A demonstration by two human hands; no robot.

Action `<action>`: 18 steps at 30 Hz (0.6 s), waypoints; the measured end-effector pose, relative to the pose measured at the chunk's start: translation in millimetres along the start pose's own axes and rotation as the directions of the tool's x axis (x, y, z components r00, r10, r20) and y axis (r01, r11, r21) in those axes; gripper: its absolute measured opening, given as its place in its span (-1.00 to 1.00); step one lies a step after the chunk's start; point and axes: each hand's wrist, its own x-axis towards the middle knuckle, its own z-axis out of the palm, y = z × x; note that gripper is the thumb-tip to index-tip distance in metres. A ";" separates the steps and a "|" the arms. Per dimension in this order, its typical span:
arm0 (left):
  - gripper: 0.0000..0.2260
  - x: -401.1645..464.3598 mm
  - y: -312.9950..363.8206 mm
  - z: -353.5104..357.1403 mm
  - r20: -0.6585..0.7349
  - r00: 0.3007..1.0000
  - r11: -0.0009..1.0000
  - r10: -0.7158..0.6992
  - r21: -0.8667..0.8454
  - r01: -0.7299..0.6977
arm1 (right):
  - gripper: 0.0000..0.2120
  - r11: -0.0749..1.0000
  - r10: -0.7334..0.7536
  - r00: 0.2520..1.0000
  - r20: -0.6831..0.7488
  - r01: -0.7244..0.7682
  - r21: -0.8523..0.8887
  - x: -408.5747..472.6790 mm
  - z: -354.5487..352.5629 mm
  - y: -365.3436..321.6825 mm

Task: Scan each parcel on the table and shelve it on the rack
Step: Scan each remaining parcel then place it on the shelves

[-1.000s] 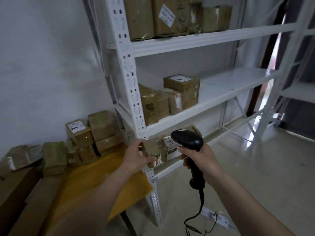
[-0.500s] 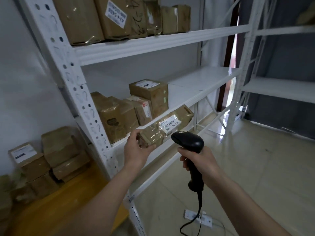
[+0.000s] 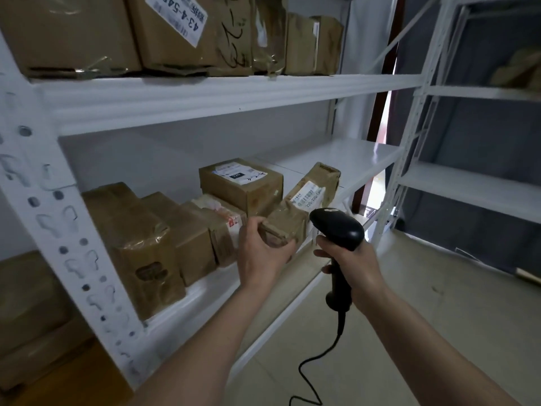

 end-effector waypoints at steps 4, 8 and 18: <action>-0.42 15.4 9.9 31.0 0.003 0.997 0.997 -0.082 0.017 0.082 | -0.77 1.000 0.008 1.000 -0.025 -0.008 0.027 29.3 4.6 4.2; -0.39 25.4 21.3 52.8 -0.010 0.983 0.982 -0.184 0.048 0.184 | -0.77 0.999 -0.009 1.000 -0.028 0.010 0.043 51.9 5.9 5.1; -0.66 48.5 40.1 106.8 -0.046 0.978 0.979 -0.206 -0.022 0.205 | -0.80 1.000 -0.025 0.997 0.077 0.024 0.012 125.2 -14.2 4.8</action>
